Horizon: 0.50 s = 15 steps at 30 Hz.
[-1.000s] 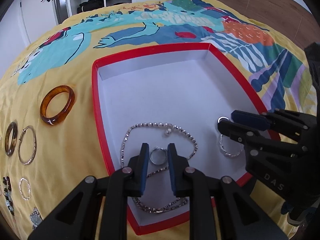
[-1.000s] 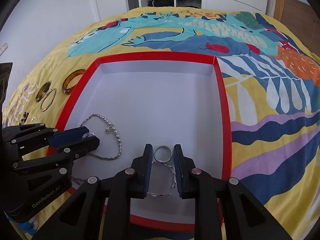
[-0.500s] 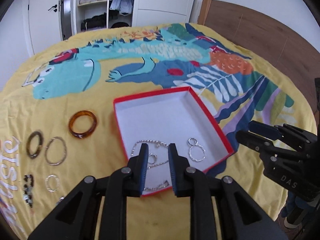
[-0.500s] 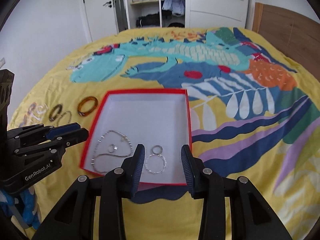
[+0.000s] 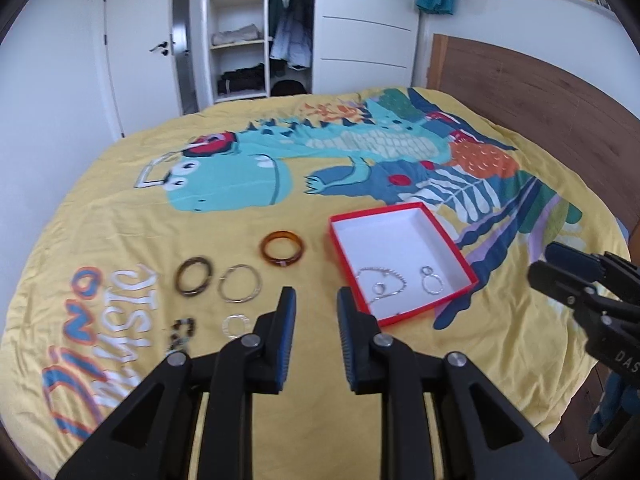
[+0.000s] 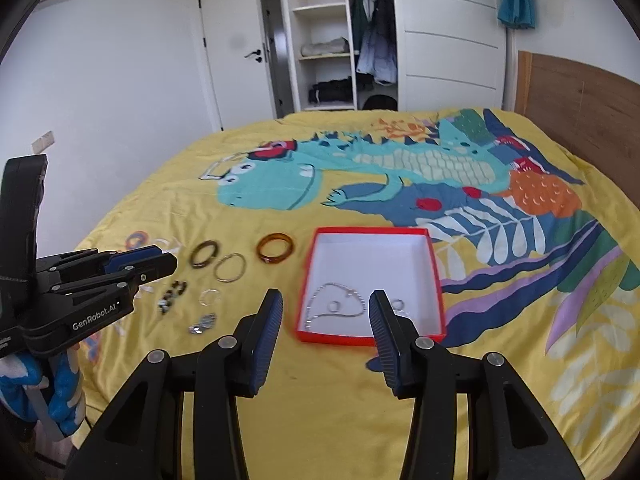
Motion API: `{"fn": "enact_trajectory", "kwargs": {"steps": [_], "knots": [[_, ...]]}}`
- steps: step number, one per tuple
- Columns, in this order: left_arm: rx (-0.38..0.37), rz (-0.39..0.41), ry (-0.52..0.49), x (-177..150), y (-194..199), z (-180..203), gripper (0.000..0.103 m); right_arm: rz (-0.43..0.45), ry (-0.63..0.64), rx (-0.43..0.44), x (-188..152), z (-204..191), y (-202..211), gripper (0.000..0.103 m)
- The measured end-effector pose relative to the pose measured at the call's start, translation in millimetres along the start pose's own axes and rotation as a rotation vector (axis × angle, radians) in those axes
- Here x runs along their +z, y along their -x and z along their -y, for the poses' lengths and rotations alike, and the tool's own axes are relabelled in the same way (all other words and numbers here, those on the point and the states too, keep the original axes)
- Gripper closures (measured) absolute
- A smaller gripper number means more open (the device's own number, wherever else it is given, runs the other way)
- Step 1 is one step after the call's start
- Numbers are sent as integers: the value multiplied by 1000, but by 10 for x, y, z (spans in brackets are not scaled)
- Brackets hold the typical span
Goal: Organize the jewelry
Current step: 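Open the right tool to drop the ring and withdraw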
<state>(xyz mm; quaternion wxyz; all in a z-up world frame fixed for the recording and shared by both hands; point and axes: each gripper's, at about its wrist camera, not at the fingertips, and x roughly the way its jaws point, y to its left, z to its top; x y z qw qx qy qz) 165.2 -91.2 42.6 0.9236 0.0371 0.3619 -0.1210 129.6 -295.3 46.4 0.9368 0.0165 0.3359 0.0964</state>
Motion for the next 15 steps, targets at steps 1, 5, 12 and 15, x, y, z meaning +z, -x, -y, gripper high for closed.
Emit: {"fn": "enact_trajectory", "kwargs": {"steps": [1, 5, 12, 15], "knots": [[11, 6, 6, -20, 77, -62, 77, 11, 6, 5, -2, -63, 66, 58], [64, 40, 20, -121, 424, -332, 72, 46, 20, 31, -28, -311, 309, 58], [136, 67, 58, -344, 861, -824, 67, 73, 7, 67, -117, -604, 543, 57], [154, 73, 82, -436, 942, -1009, 66, 77, 15, 67, -145, -717, 591, 57]]}}
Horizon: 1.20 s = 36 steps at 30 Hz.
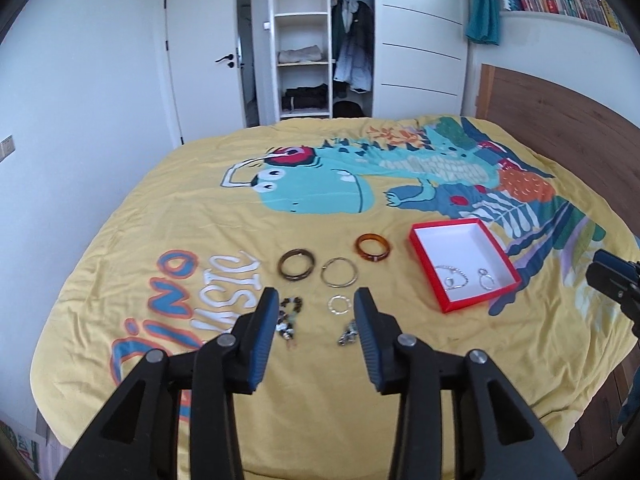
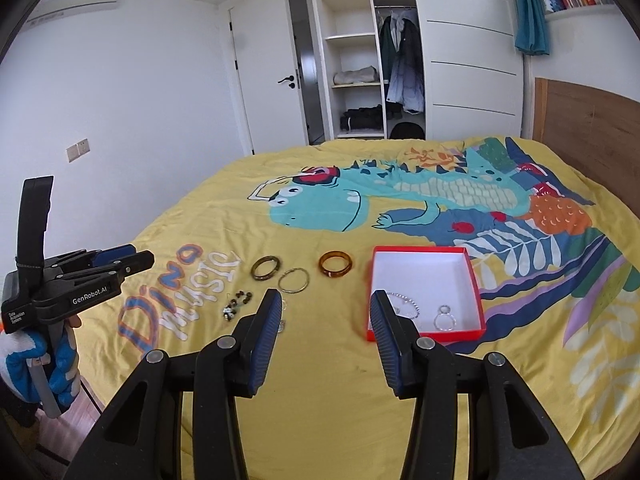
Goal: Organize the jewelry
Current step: 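Open the right tool to drop the ring and withdraw, then grasp the silver watch with the left tool while the right tool grasps the silver hoop bangle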
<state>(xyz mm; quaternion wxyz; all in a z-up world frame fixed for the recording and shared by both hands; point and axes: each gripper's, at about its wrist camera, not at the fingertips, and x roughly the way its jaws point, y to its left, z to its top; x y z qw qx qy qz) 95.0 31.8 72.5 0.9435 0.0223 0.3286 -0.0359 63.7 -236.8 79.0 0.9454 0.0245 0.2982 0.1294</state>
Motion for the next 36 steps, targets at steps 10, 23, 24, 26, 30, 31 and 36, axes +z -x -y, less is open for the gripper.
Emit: {"fn": "enact_trajectory", "kwargs": {"steps": [10, 23, 24, 26, 30, 31, 36], "knots": [[25, -26, 47, -290, -105, -391, 65, -22, 9, -4, -94, -215, -159, 54], [-35, -152, 62, -716, -1002, -251, 65, -140, 0, 15, -428, -106, -1038, 54], [-43, -163, 63, -747, -1097, -220, 65, -154, -2, 17, -456, -78, -1131, 54], [-55, -179, 59, -789, -1238, -163, 65, -169, -6, 23, -495, -46, -1254, 54], [-73, -196, 51, -842, -1472, -51, 65, -199, -2, 39, -545, 14, -1521, 54], [-77, -196, 47, -846, -1521, -21, 65, -204, 0, 43, -553, 18, -1573, 54], [-109, -204, 35, -846, -1741, 97, 65, -227, 1, 78, -542, 43, -1903, 54]]}}
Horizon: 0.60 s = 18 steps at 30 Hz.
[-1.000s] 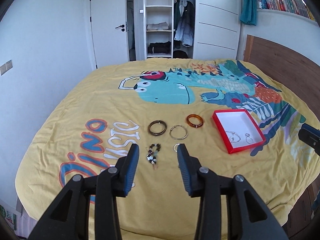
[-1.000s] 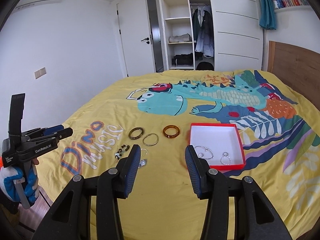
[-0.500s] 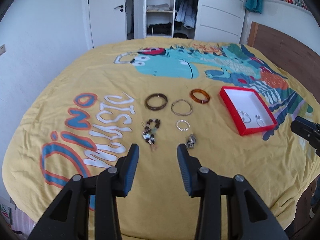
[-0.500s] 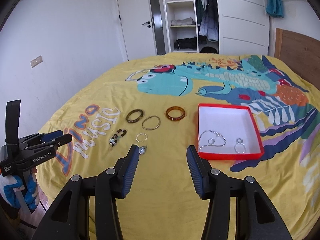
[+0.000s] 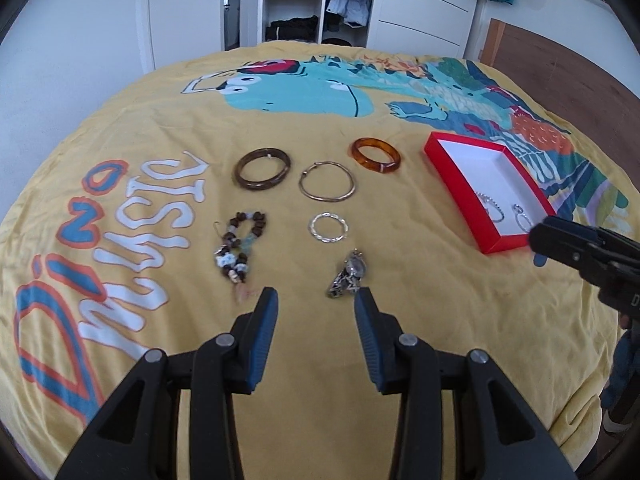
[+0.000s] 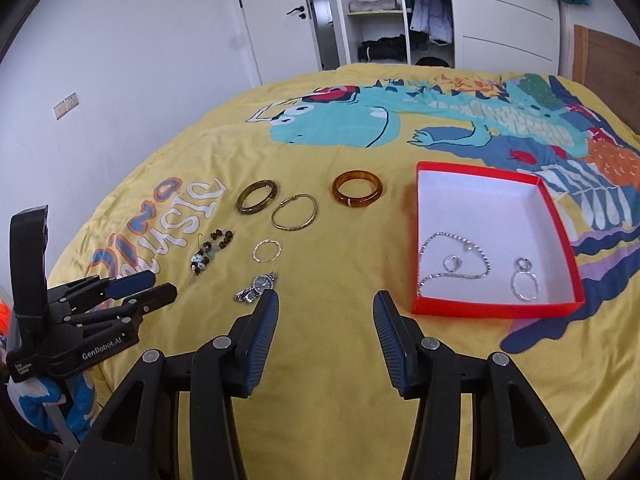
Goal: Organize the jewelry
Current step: 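Grasp the silver watch with the left tool while the right tool grasps the silver hoop bangle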
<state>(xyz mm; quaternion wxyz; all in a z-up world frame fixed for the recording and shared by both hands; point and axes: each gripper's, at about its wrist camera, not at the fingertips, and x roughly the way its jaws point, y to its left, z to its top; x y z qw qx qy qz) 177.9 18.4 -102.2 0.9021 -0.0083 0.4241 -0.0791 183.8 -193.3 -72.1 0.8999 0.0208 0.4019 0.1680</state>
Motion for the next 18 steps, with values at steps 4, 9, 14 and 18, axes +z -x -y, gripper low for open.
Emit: {"fn": "enact_trajectory", "kwargs": {"steps": [4, 9, 14, 18], "knots": [[-30, -11, -13, 29, -145, 55, 65, -10, 8, 19, 71, 22, -209, 54], [-60, -32, -26, 63, -340, 97, 65, -20, 2, 36, 142, 52, -442, 54], [-92, -52, -20, 83, -524, 106, 65, -28, -1, 43, 197, 81, -674, 54], [-112, -66, -21, 104, -674, 116, 65, -36, -15, 47, 214, 124, -813, 54]]}}
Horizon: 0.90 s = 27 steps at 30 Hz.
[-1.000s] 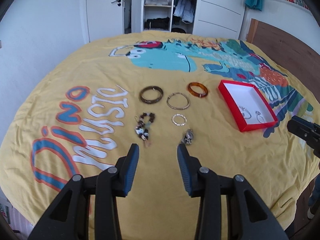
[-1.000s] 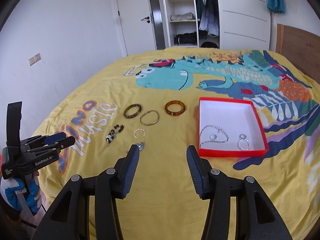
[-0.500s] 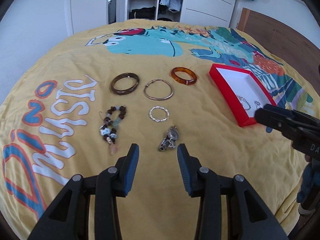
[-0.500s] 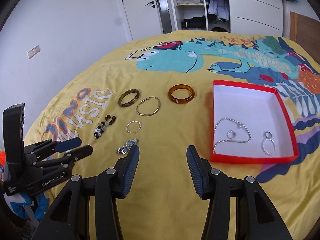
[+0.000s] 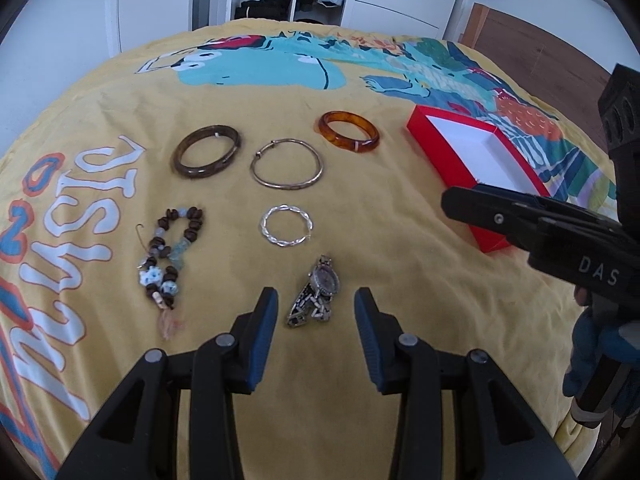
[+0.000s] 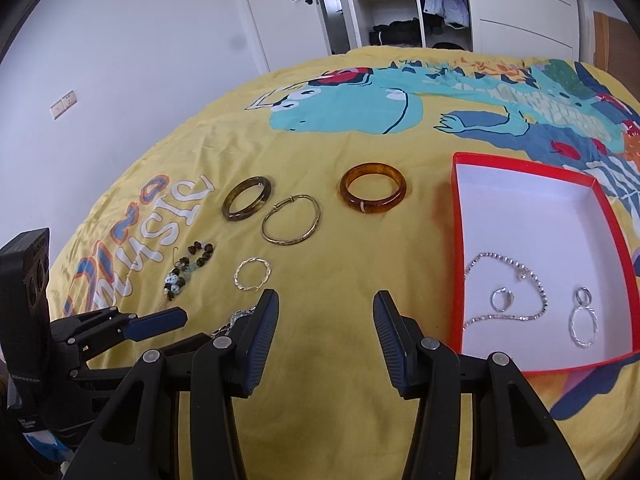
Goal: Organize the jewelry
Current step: 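Grasp the silver watch with the left tool while the right tool grasps the silver hoop bangle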
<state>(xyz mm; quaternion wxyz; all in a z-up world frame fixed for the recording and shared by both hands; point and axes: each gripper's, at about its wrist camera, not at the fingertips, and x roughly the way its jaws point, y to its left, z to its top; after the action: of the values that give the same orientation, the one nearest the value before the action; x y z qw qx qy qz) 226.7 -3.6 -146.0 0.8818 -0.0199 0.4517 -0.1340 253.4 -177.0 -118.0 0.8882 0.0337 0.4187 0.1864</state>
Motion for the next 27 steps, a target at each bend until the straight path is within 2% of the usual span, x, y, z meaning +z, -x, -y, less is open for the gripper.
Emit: {"fn": "enact_trajectory", "kwargs": {"steps": [10, 11, 12, 13, 20, 27], "knots": [[-22, -52, 30, 36, -392, -72, 66, -30, -24, 20, 17, 62, -330, 54], [-20, -50, 30, 33, -407, -77, 69, -32, -27, 23, 24, 63, -364, 54], [-11, -47, 29, 34, -423, -92, 81, -34, -30, 27, 36, 65, -403, 54], [-5, -45, 30, 32, -427, -105, 85, -35, -32, 29, 44, 64, -438, 54], [-27, -21, 61, 6, -397, -220, 90, -45, -44, 45, 155, 2, -749, 56], [-40, 6, 61, -30, -313, -249, 91, -49, -61, 62, 357, -98, -1127, 70]]}}
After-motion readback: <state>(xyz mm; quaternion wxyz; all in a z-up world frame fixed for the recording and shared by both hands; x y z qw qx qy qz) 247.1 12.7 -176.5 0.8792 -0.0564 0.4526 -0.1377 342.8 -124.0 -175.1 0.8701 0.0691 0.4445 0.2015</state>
